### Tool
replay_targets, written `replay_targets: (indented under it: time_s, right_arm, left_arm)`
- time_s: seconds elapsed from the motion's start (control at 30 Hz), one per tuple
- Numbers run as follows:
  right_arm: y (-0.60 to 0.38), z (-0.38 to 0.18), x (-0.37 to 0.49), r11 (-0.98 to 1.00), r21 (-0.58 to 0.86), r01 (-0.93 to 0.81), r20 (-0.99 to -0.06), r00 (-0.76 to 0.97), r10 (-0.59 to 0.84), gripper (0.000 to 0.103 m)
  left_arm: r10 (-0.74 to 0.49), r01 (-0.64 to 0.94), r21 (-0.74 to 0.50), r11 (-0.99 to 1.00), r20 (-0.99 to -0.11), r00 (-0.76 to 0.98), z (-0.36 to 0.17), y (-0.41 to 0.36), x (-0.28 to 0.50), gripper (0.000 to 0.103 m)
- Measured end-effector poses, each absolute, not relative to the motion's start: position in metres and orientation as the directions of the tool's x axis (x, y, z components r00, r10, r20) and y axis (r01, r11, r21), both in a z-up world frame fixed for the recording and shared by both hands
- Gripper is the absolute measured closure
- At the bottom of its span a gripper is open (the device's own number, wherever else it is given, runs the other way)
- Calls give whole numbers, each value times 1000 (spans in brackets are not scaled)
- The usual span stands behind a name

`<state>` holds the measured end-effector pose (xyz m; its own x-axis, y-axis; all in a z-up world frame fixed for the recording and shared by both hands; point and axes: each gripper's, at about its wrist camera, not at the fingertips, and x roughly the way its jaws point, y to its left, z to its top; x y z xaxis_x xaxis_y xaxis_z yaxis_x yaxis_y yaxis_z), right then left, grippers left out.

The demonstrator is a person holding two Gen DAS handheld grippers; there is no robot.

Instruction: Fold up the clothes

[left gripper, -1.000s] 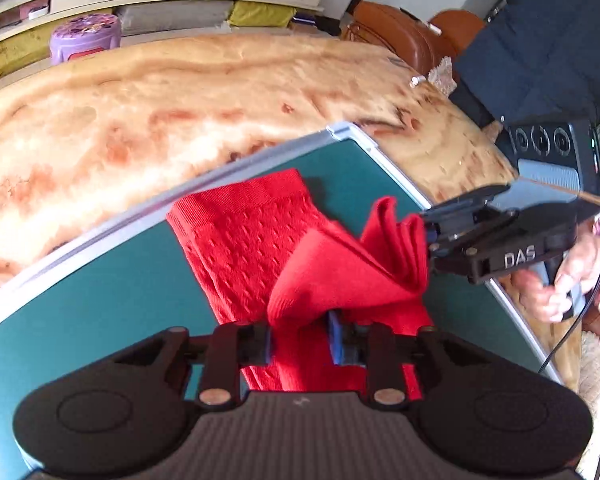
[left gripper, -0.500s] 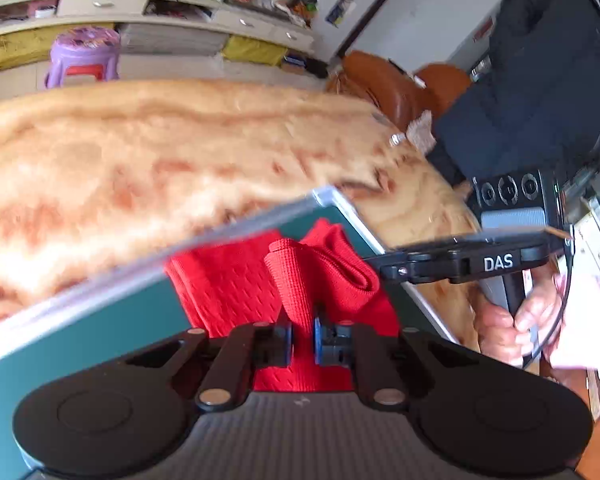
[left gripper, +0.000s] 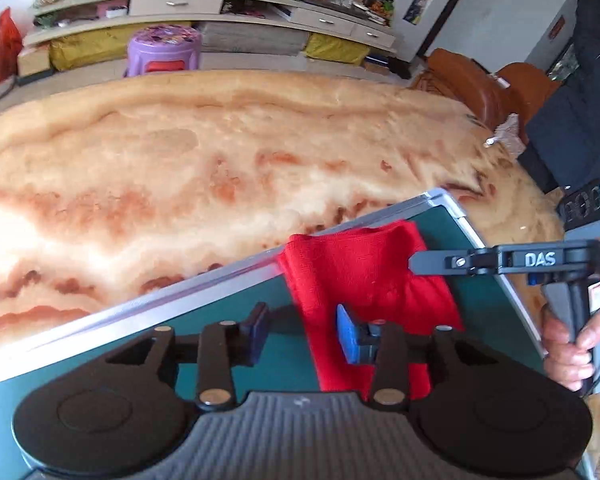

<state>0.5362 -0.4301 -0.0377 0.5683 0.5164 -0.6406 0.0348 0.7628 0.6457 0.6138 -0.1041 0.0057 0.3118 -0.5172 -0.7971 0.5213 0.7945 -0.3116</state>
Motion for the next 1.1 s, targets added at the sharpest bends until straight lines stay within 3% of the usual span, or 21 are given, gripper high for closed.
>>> replay_targets:
  time_s: [0.07,0.17,0.23,0.37,0.6,0.8,0.93,1.1]
  right_arm:
    - [-426,-29,535,803,594,43,-669,580,464,73]
    - [-422,-7,524,838,545,3,-634,656,410,73]
    - [-408,6,520,845,526,-91,-602,662,446,73]
    - [-368,2,530,885,406,-230,-672,582,459,73]
    - [-348,-10,550,954,200,-224,-715,633,298,74]
    - [-353,-6,547,954,215,-210,-714,633,300,74]
    - [-356,3,522,912,290,-289,-707,578,408,74]
    - [-337,-9,491,910,194,-366,-784,501,368,74]
  left_arm:
    - [-501,518,-278,809,-788,358,15,-102,606,58]
    - [-529,540,-269,797,-742,412,36,-104,592,58]
    - [-558,567,-279,775,-723,408,41,-111,584,56]
    - [-534,613,-239,753,-766,357,24,-132,580,56]
    - [-503,605,-217,766,-788,355,10,-137,578,56]
    - [-513,603,-229,764,-782,354,19,-131,569,56]
    - [-547,651,-251,717,-782,301,24,-125,547,55]
    - [-490,671,-195,716,-824,284,14,-125,523,52]
